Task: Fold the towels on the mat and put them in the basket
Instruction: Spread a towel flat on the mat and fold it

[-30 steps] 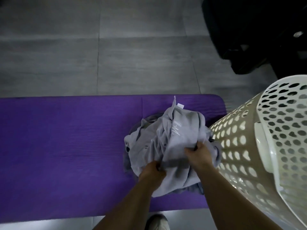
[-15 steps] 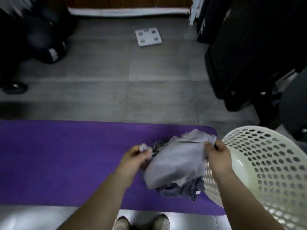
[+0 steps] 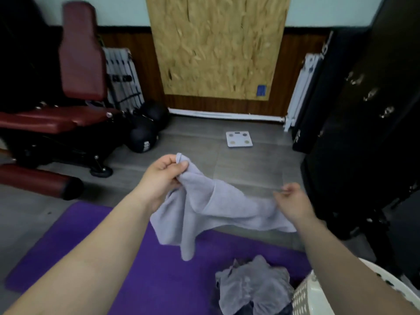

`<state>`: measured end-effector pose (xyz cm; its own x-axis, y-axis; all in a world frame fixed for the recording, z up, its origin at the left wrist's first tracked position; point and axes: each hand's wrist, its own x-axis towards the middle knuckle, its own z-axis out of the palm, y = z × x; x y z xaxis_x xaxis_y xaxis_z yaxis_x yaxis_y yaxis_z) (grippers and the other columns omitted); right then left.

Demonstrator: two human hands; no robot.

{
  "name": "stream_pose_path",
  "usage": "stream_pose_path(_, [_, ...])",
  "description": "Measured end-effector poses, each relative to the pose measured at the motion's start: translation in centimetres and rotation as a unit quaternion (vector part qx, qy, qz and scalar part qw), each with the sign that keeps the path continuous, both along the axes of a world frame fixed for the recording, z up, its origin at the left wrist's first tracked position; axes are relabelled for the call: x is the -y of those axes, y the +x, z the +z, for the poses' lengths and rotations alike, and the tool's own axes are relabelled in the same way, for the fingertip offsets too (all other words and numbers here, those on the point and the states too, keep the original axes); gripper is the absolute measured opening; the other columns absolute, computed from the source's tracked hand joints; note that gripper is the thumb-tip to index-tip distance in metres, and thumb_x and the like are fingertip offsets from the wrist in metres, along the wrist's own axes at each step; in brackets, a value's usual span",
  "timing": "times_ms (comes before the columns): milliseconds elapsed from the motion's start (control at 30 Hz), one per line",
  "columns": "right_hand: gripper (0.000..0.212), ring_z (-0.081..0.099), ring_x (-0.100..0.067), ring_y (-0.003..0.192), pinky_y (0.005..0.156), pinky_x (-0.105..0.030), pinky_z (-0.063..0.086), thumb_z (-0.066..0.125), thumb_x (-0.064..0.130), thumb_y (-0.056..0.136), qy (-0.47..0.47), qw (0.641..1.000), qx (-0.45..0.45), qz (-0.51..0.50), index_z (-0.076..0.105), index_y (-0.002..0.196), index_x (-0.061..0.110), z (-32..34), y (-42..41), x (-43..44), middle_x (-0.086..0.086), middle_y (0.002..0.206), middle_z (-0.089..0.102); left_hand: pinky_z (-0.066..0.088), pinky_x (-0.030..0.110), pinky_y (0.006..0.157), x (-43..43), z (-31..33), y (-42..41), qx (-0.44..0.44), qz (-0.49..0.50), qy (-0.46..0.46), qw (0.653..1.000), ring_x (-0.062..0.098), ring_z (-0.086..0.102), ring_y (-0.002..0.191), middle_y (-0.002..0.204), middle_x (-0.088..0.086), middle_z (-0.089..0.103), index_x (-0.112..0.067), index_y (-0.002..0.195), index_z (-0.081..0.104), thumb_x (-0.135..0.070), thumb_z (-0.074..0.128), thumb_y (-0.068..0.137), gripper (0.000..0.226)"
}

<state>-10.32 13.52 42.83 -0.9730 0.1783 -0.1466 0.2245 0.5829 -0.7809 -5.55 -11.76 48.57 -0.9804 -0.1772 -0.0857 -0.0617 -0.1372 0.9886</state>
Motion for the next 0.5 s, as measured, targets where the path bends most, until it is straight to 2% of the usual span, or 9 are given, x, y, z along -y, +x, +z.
stream_pose_path(67, [0.044, 0.048, -0.023, 0.115, 0.094, -0.020, 0.032, 0.062, 0.006, 0.083, -0.007, 0.985, -0.088, 0.150, 0.049, 0.125, 0.003, 2.6, 1.3, 4.6, -0.014, 0.129, 0.051, 0.048, 0.023, 0.062, 0.6, 1.4, 0.8, -0.017, 0.007, -0.004, 1.000, 0.014, 0.056, 0.062, 0.065, 0.006, 0.058, -0.010, 0.076, 0.055, -0.004, 0.046, 0.091, 0.018])
stream_pose_path(100, [0.049, 0.045, -0.022, 0.119, 0.094, -0.016, 0.029, 0.064, 0.009, 0.081, 0.008, 0.962, -0.108, 0.249, 0.048, 0.128, 0.008, 3.8, 2.2, 7.2, -0.009, 0.130, 0.051, 0.047, 0.025, 0.065, 0.9, 2.0, 1.2, -0.023, 0.010, -0.004, 1.000, 0.015, 0.056, 0.064, 0.066, 0.006, 0.058, -0.010, 0.076, 0.055, -0.003, 0.046, 0.091, 0.019])
stream_pose_path(167, [0.045, 0.051, -0.020, 0.112, 0.093, -0.022, 0.037, 0.069, 0.022, 0.077, 0.019, 0.919, -0.079, 0.387, 0.052, 0.119, 0.019, 4.8, 3.6, 12.0, -0.003, 0.118, 0.058, 0.045, 0.027, 0.069, 2.1, 2.8, 2.1, -0.034, 0.021, 0.000, 0.999, 0.017, 0.055, 0.068, 0.064, 0.002, 0.061, -0.011, 0.077, 0.056, -0.001, 0.046, 0.091, 0.020])
stream_pose_path(233, [0.029, 0.058, -0.021, 0.097, 0.083, -0.031, 0.046, 0.066, 0.031, 0.074, 0.020, 0.912, -0.041, 0.407, 0.053, 0.099, 0.022, 5.1, 4.4, 15.5, -0.001, 0.101, 0.062, 0.045, 0.026, 0.071, 4.3, 3.5, 3.1, -0.048, 0.030, 0.001, 0.998, 0.015, 0.057, 0.068, 0.063, 0.000, 0.063, -0.010, 0.077, 0.058, -0.002, 0.046, 0.091, 0.019])
stream_pose_path(300, [0.013, 0.057, -0.024, 0.087, 0.072, -0.029, 0.044, 0.059, 0.027, 0.083, 0.072, 0.913, -0.046, 0.399, 0.049, 0.078, 0.021, 5.1, 4.5, 17.8, -0.001, 0.085, 0.061, 0.048, 0.022, 0.068, 7.2, 3.9, 4.1, -0.065, 0.036, -0.011, 0.997, 0.012, 0.059, 0.066, 0.064, 0.000, 0.064, -0.009, 0.078, 0.060, -0.003, 0.047, 0.090, 0.018])
stream_pose_path(367, [0.032, 0.048, -0.019, 0.076, 0.060, -0.028, 0.033, 0.054, 0.024, 0.088, 0.104, 0.913, -0.064, 0.388, 0.036, 0.061, 0.025, 5.0, 4.1, 19.8, 0.007, 0.064, 0.046, 0.050, 0.019, 0.069, 10.6, 3.7, 5.0, -0.074, 0.055, -0.024, 0.995, 0.010, 0.061, 0.067, 0.065, -0.002, 0.065, -0.009, 0.079, 0.062, -0.003, 0.049, 0.089, 0.018])
stream_pose_path(433, [0.034, 0.042, -0.016, 0.074, 0.061, -0.027, 0.028, 0.050, 0.022, 0.091, 0.121, 0.911, -0.081, 0.385, 0.036, 0.060, 0.024, 5.1, 3.6, 22.2, 0.007, 0.060, 0.040, 0.050, 0.020, 0.074, 14.2, 3.0, 5.7, -0.069, 0.081, -0.015, 0.994, 0.008, 0.063, 0.068, 0.066, -0.004, 0.068, -0.011, 0.077, 0.065, -0.005, 0.050, 0.089, 0.020])
stream_pose_path(500, [0.021, 0.046, -0.011, 0.073, 0.065, -0.026, 0.033, 0.048, 0.017, 0.092, 0.098, 0.909, -0.079, 0.396, 0.050, 0.071, 0.019, 5.3, 3.1, 25.5, 0.002, 0.068, 0.048, 0.049, 0.022, 0.078, 18.1, 2.0, 6.2, -0.053, 0.095, -0.008, 0.994, 0.010, 0.064, 0.071, 0.069, -0.004, 0.070, -0.012, 0.078, 0.066, -0.006, 0.049, 0.090, 0.022])
